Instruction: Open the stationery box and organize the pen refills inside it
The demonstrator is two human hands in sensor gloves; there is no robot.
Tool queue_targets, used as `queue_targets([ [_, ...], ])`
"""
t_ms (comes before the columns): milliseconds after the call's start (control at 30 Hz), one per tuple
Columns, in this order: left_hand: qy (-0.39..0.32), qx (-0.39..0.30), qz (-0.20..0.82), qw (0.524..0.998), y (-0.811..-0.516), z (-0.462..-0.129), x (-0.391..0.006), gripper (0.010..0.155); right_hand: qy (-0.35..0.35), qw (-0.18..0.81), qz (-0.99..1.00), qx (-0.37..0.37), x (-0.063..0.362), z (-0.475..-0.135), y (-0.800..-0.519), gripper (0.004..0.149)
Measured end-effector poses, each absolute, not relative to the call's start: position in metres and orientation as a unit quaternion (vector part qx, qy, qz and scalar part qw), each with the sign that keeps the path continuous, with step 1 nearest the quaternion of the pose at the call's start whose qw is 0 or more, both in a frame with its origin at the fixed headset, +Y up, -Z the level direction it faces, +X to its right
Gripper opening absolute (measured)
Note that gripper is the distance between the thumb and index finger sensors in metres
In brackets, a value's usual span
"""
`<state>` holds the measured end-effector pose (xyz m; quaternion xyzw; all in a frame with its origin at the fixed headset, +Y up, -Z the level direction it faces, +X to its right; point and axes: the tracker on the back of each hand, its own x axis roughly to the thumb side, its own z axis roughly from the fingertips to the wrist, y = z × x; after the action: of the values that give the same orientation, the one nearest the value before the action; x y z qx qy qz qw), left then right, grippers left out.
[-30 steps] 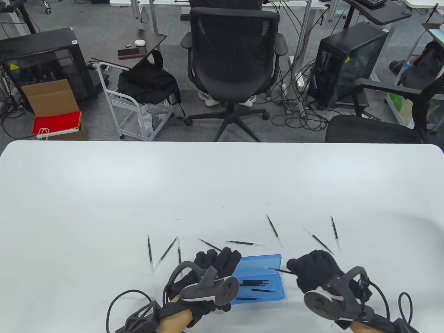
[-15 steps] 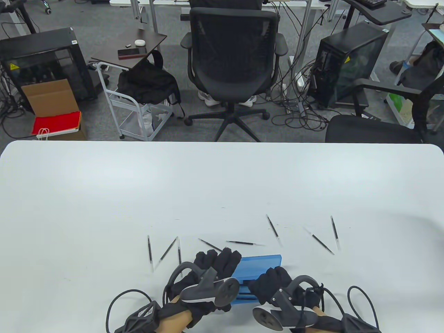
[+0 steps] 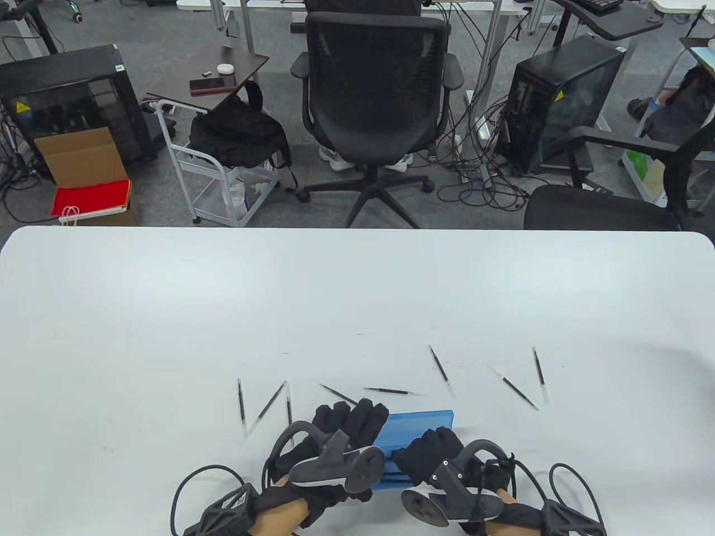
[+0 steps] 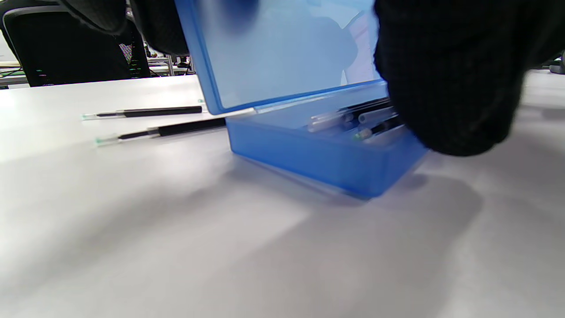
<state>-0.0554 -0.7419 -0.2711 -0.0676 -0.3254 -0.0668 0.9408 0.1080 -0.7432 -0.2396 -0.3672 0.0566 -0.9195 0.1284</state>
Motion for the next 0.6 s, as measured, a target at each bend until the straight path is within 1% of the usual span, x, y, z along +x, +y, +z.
queue_targets([
  [167, -0.325, -0.067, -0.067, 0.941, -0.742, -0.271, -0.055, 0.126, 0.07, 0.085, -0.931, -0.348, 0.124, -0.242, -0.726, 0.05],
  [267, -0.325, -0.067, -0.068, 0.941, -0.742, -0.271, -0.055, 0.126, 0.086, 0.061, -0.943, -0.316, 0.141, -0.246, -0.709, 0.05],
  [367, -0.325, -0.068, -0.068, 0.941, -0.742, -0.271, -0.055, 0.126, 0.103, 0.057, -0.958, -0.26, 0.161, -0.255, -0.693, 0.05],
  [467, -0.324, -0.068, -0.068, 0.941, -0.742, -0.271, -0.055, 0.126, 0.095, 0.055, -0.975, -0.193, 0.183, -0.27, -0.68, 0.05],
  [533, -0.324, -0.068, -0.068, 0.941, -0.742, -0.271, -0.055, 0.126, 0.101, 0.073, -0.982, -0.144, 0.199, -0.283, -0.675, 0.051],
  [600, -0.324, -0.067, -0.07, 0.941, -0.741, -0.271, -0.055, 0.126, 0.096, 0.065, -0.987, -0.111, 0.212, -0.295, -0.673, 0.051],
])
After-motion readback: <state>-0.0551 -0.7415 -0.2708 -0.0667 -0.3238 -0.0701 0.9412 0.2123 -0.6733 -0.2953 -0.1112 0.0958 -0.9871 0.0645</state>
